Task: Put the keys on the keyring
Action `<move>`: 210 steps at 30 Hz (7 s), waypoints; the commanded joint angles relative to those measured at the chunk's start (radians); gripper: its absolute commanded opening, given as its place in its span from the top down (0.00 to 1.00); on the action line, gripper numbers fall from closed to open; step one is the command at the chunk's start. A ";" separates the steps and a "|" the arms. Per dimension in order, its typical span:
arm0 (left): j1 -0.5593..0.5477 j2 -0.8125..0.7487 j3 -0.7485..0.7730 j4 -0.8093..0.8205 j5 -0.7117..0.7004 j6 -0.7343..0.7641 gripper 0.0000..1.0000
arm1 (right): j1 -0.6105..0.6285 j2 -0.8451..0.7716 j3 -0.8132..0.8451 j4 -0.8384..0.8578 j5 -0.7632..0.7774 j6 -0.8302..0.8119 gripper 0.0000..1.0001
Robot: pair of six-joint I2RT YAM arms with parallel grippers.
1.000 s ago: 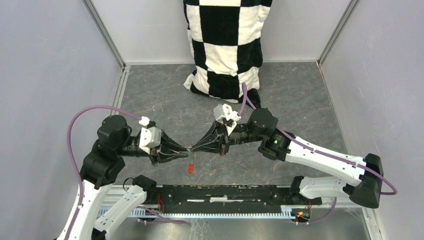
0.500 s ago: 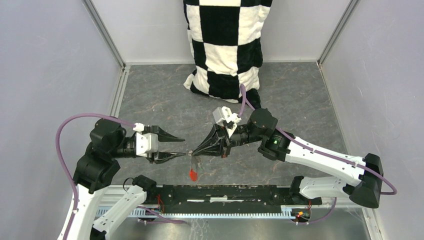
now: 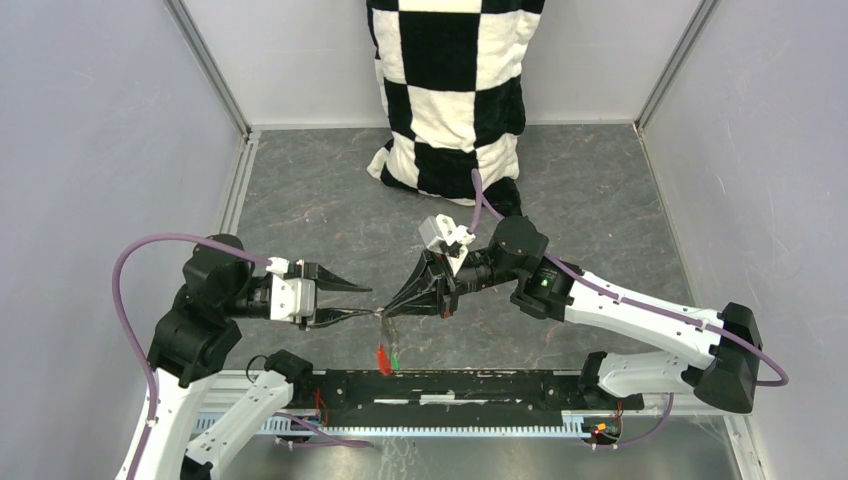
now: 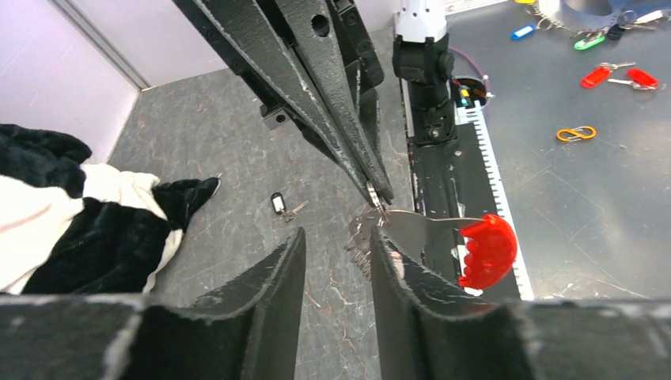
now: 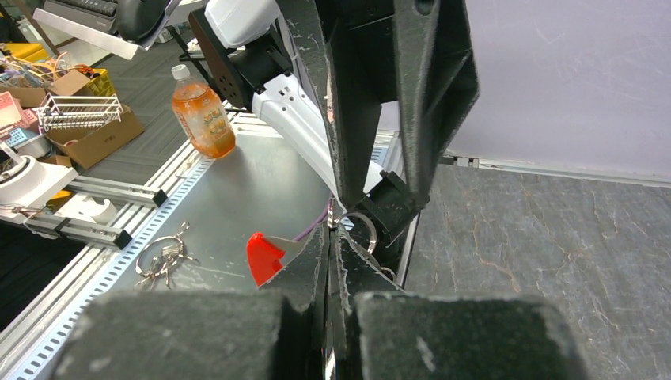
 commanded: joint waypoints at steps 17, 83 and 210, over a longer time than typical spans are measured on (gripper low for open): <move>-0.003 0.004 0.039 -0.166 0.108 0.118 0.63 | -0.005 -0.012 0.060 0.096 0.033 0.033 1.00; -0.003 0.001 -0.047 0.154 0.012 -0.405 0.77 | -0.010 -0.007 0.087 0.014 0.076 -0.026 0.99; -0.004 -0.055 -0.130 0.357 -0.109 -0.550 0.98 | -0.690 0.337 -0.233 -0.548 0.212 -1.231 0.46</move>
